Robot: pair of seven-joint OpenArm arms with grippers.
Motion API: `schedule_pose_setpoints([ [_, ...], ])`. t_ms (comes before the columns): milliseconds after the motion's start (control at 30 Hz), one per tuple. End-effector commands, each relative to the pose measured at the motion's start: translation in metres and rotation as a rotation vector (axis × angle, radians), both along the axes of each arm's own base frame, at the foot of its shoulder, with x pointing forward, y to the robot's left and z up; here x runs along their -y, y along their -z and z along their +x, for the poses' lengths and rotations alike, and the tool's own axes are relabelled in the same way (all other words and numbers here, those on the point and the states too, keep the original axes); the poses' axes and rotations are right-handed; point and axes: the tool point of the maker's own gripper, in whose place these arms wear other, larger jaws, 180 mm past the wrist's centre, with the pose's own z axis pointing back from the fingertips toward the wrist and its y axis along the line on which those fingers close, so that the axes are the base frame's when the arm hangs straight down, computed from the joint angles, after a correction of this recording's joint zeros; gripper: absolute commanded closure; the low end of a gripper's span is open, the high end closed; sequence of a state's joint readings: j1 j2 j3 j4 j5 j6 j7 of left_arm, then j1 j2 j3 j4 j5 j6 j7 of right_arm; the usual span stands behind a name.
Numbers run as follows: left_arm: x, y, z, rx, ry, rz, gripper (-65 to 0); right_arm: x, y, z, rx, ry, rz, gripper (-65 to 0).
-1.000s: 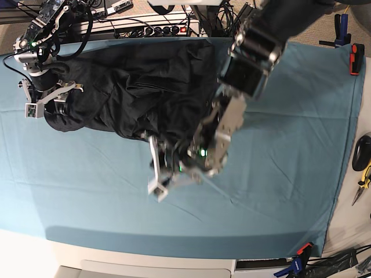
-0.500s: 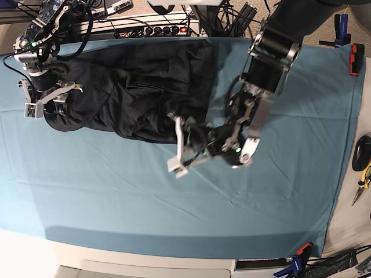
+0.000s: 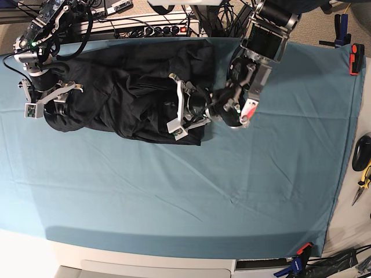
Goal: Fold the T-shirt properly
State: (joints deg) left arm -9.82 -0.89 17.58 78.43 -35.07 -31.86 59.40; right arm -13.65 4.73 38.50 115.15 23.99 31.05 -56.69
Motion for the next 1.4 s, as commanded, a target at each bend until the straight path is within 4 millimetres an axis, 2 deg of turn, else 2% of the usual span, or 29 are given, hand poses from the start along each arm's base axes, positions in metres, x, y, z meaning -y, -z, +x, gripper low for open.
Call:
schedule_pose_setpoints([
  [0, 0.011, -0.016, 0.009, 0.044, -0.008, -0.05, 0.0, 0.001, -0.015, 0.007, 0.058, -0.008, -0.013, -27.6],
  [167, 0.028, -0.022, 0.008, 0.089, 0.009, -0.063, 0.0, 0.001, -0.015, 0.007, 0.059, -0.008, -0.01, -27.6],
  [333, 0.056, -0.04, 0.007, 0.113, 0.015, -0.125, 0.0, 0.0, -0.015, 0.007, 0.061, -0.01, -0.01, -27.6],
  [433, 0.069, -0.054, 0.016, 0.167, 0.001, -0.155, 0.0, 0.0, -0.015, 0.007, 0.061, -0.011, -0.01, -27.6],
  [533, 0.072, -0.067, 0.033, 0.244, -0.013, -0.159, 0.0, 0.0, -0.015, 0.007, 0.06, -0.011, -0.01, -27.6],
  [800, 0.064, -0.09, 0.082, 0.379, -0.049, -0.086, 0.0, 0.0, -0.015, 0.007, 0.06, -0.011, -0.01, -27.6],
  [900, 0.049, -0.088, 0.099, 0.383, -0.105, -0.011, 0.0, 0.0, -0.015, 0.007, 0.06, -0.011, -0.011, -27.6],
  [967, 0.031, -0.078, 0.106, 0.342, -0.125, 0.092, 0.0, 0.0, -0.015, 0.007, 0.06, -0.011, -0.011, -27.6],
  [1067, 0.007, -0.068, 0.101, 0.249, -0.062, 0.196, 0.0, 0.0, -0.015, 0.007, 0.061, -0.011, -0.01, -27.6],
  [1200, -0.014, -0.062, 0.094, 0.192, -0.014, 0.184, 0.0, 0.0, -0.015, 0.007, 0.061, -0.011, -0.01, -27.6],
  [1267, -0.016, -0.059, 0.081, 0.159, 0.04, 0.152, 0.0, 0.0, -0.015, 0.007, 0.061, -0.011, -0.01, -27.6],
  [1367, -0.01, -0.056, 0.052, 0.096, 0.138, 0.06, 0.0, 0.0, -0.015, 0.007, 0.061, -0.011, -0.011, -27.6],
])
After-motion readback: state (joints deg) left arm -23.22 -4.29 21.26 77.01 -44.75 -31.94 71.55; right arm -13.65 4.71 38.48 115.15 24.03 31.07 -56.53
